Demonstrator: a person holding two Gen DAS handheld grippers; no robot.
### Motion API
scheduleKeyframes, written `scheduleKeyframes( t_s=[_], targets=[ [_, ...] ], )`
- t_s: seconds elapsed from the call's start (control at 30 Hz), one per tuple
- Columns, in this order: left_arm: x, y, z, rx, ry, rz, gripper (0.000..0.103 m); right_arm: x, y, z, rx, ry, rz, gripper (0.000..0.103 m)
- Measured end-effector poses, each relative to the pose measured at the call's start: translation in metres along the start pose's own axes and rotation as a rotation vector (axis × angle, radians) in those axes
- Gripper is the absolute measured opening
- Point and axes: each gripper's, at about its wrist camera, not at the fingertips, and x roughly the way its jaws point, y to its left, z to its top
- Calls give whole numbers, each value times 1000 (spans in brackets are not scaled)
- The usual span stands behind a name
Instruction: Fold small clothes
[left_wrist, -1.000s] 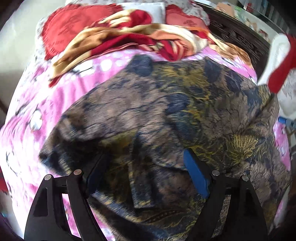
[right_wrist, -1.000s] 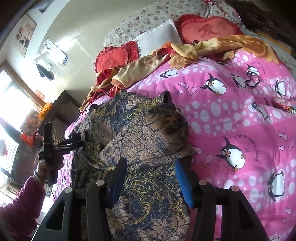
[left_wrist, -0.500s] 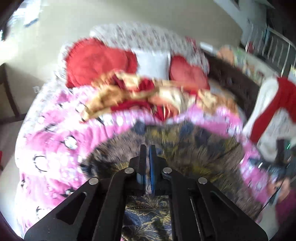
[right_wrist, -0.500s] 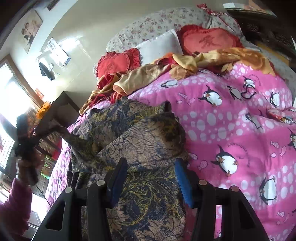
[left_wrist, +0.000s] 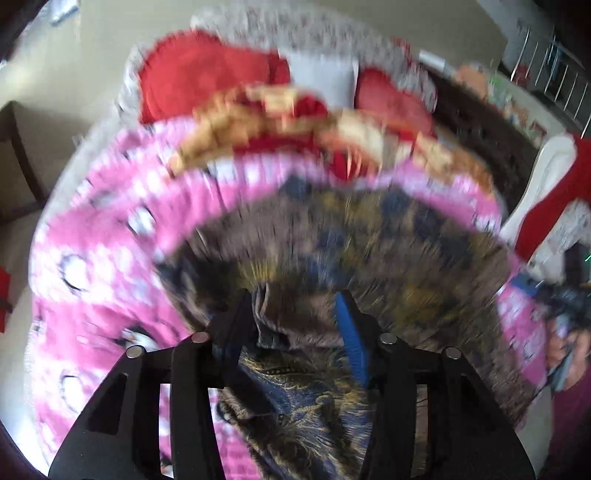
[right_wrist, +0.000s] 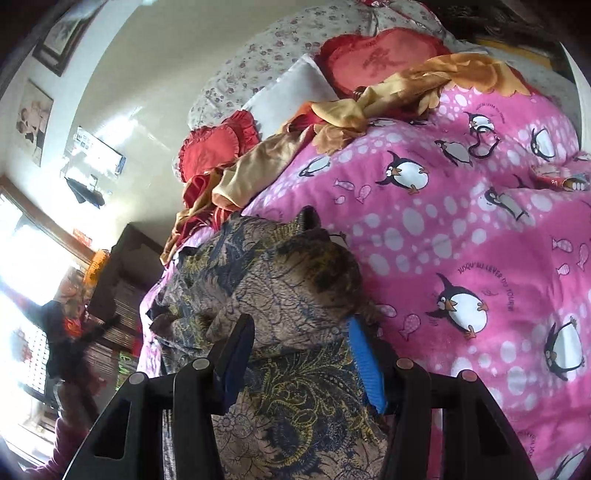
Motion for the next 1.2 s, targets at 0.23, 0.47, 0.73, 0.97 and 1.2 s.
scheduleKeyframes(
  t_s=[0.23,0.47,0.73,0.97,1.2],
  targets=[
    [41,7,-9,13,76,-11,47,2,1,-3,-41,23,1,52],
    [28,3,0,-72,-3,-70,5,13,-16,4,83,-6,71,52],
    [-32,-1,5,-99,-124,-95,3,10,-24,14,152,-87,144,5],
    [-89,5,-8,-178,-179,-139,3,-20,-1,28,87,-164,183,3],
    [-99,22,-42,-255,-79,-187,3,-41,12,37,37,-80,202,3]
  ],
)
